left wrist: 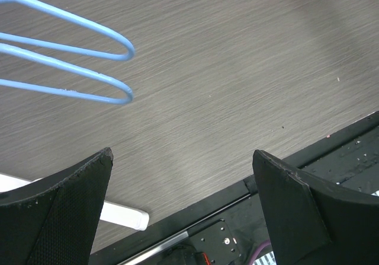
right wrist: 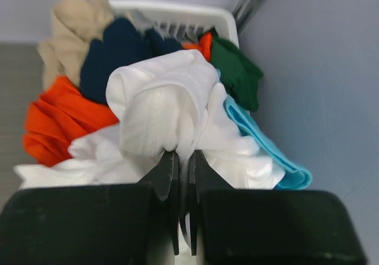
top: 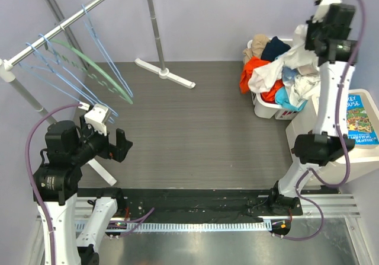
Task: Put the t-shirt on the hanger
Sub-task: Pick up the T-shirt and place it in the bin.
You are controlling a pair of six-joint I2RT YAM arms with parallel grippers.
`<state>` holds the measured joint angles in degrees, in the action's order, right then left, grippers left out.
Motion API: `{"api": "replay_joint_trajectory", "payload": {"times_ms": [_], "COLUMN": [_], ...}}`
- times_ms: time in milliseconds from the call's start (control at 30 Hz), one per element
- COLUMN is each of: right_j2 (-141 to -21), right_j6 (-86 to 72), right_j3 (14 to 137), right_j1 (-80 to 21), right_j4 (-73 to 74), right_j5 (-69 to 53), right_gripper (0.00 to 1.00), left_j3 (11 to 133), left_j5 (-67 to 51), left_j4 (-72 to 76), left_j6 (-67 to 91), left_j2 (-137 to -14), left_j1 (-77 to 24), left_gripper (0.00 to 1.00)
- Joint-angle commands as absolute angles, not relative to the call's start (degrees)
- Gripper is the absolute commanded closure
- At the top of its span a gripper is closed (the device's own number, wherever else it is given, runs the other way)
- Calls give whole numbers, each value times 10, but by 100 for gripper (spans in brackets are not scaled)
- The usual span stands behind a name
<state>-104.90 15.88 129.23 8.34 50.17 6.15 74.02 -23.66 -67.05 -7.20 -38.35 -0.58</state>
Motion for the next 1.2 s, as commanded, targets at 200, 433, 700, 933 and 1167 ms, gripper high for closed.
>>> {"api": "replay_joint_trajectory", "payload": {"times_ms": [200, 433, 700, 933, 1167], "right_j2": [-936, -968, -943, -912, -915], "right_j6": [-106, -151, -250, -349, -400], "right_j3": [1382, 1451, 1426, 1392, 1426], "right_j1": [174, 175, 171, 92, -23], "right_j4": [322, 206, 81, 67, 81], "right_j5": [-192, -154, -253, -385, -403], "right_gripper": [99, 99, 99, 99, 99], "left_j3": [760, 762, 753, 759, 758], "left_j5": [-249, -247, -256, -319, -375], "left_j4": [-646, -647, -621, -615, -600], "left_j6": [-53, -55, -36, -34, -30], "left_j2": [-380, -380, -385, -384, -365], "left_j1": [-3, -3, -3, -3, -3], "left_gripper": [0, 0, 0, 0, 0]}}
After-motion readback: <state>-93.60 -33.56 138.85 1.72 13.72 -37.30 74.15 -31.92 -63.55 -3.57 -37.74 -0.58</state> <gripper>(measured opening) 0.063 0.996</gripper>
